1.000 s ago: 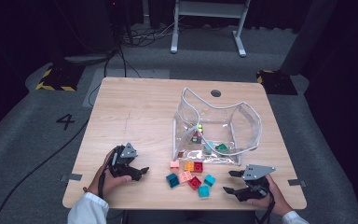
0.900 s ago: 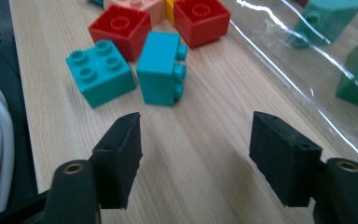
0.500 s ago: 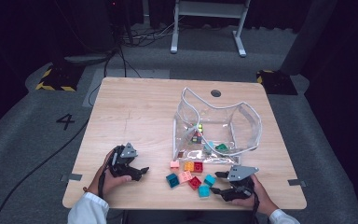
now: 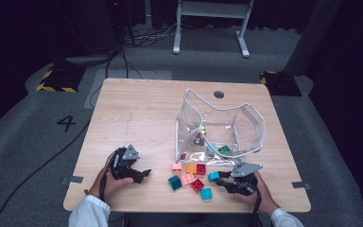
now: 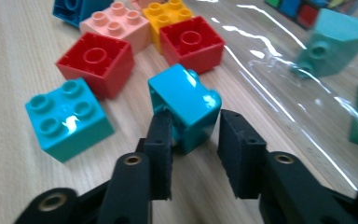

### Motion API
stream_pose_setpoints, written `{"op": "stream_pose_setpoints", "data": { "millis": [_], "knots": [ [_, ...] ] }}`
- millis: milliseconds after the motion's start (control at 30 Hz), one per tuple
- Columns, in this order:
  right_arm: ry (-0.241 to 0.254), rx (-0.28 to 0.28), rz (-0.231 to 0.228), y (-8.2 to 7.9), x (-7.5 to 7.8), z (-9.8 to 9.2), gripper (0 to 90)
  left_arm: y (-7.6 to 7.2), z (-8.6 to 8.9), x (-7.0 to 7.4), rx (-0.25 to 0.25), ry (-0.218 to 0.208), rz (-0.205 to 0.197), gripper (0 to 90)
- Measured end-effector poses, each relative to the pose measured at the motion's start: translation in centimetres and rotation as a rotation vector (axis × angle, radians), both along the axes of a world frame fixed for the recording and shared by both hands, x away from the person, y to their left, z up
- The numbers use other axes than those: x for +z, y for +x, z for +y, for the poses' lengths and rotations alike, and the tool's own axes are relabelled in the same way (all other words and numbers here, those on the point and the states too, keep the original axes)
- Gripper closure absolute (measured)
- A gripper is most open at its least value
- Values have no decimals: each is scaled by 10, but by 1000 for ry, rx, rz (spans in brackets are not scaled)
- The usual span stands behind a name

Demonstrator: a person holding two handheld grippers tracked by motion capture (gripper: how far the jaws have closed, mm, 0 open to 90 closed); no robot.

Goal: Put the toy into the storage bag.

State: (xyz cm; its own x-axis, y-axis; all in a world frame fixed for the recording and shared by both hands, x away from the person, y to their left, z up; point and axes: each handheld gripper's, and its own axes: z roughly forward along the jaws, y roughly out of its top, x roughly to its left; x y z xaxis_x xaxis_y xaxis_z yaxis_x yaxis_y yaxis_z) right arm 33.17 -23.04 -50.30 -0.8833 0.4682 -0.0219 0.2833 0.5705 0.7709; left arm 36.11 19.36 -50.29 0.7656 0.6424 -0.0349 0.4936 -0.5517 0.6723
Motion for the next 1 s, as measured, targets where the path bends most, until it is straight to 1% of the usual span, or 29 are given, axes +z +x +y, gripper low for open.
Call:
{"op": "stream_pose_setpoints", "data": {
  "millis": [100,167,200,233,267,300,367,433,467,500,600,633,667,700,733,767,800,833,867,900,933,967,1000],
  "knots": [
    [-8,-12,-4,0,1,-6,740,0,0,0,-1,1,-1,114],
    [3,-24,0,0,1,-9,780,0,0,0,-1,1,-1,114],
    [3,-24,0,0,1,-9,780,0,0,0,-1,1,-1,114],
    [-1,-19,-10,1,0,-13,787,0,0,0,-1,2,-1,114],
    [-9,-29,-2,1,1,-15,788,0,0,0,-1,2,-1,114],
    [-7,-22,-13,2,1,-16,797,0,0,0,-1,1,-1,114],
    [2,-22,-6,2,1,-19,797,0,0,0,-1,1,-1,114],
    [7,-23,-9,1,1,-19,801,0,0,0,0,-2,0,114],
    [4,-19,-12,1,1,-19,793,0,0,0,0,-1,0,114],
    [-1,-10,-9,1,1,-20,762,0,0,0,0,-1,1,114],
    [-2,2,0,0,1,-20,752,0,0,0,-1,2,-1,114],
    [-7,2,-5,-1,1,-19,728,0,0,0,0,1,0,114],
    [-7,9,-5,0,1,-18,679,0,0,0,0,0,0,114],
    [-7,9,-5,0,1,-18,679,0,0,0,0,0,0,114],
    [6,7,3,0,1,-18,604,0,0,0,-1,0,0,114],
    [11,21,19,1,1,-16,539,0,0,0,1,2,-1,114],
    [11,21,19,1,1,-16,539,0,0,0,1,2,-1,114],
    [24,25,18,0,1,-12,432,0,0,0,-1,3,-3,114],
    [24,25,18,0,1,-12,432,0,0,0,-1,3,-3,114],
    [11,7,16,0,0,-7,364,0,0,0,0,0,-1,114],
    [11,7,16,0,0,-7,364,0,0,0,0,0,-1,114],
    [8,-15,10,0,0,-2,323,0,0,0,-1,0,0,114],
    [9,-35,27,0,1,-1,328,0,0,0,-1,0,0,114]
  ]
}}
